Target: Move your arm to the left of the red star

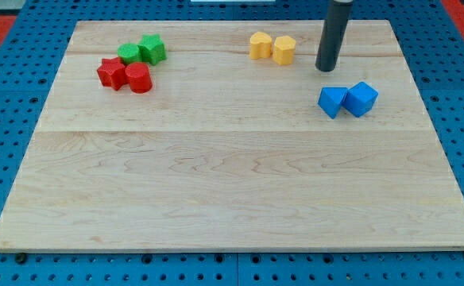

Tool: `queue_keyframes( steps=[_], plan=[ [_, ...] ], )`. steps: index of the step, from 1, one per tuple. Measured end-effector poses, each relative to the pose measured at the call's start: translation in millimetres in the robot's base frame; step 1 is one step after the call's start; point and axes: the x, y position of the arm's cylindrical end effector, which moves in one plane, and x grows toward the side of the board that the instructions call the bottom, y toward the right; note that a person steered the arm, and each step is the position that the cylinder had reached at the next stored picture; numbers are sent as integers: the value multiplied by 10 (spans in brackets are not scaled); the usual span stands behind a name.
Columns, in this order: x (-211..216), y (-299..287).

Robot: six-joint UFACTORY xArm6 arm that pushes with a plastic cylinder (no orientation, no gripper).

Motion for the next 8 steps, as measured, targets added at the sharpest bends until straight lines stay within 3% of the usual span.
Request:
queue_keyframes(
  steps=[2, 3, 4, 5, 6, 8],
  plan=[
    [-260, 33],
    [-144, -20],
    [151, -354],
    [229, -1183],
    [235, -1428],
    [911, -2200]
  ],
)
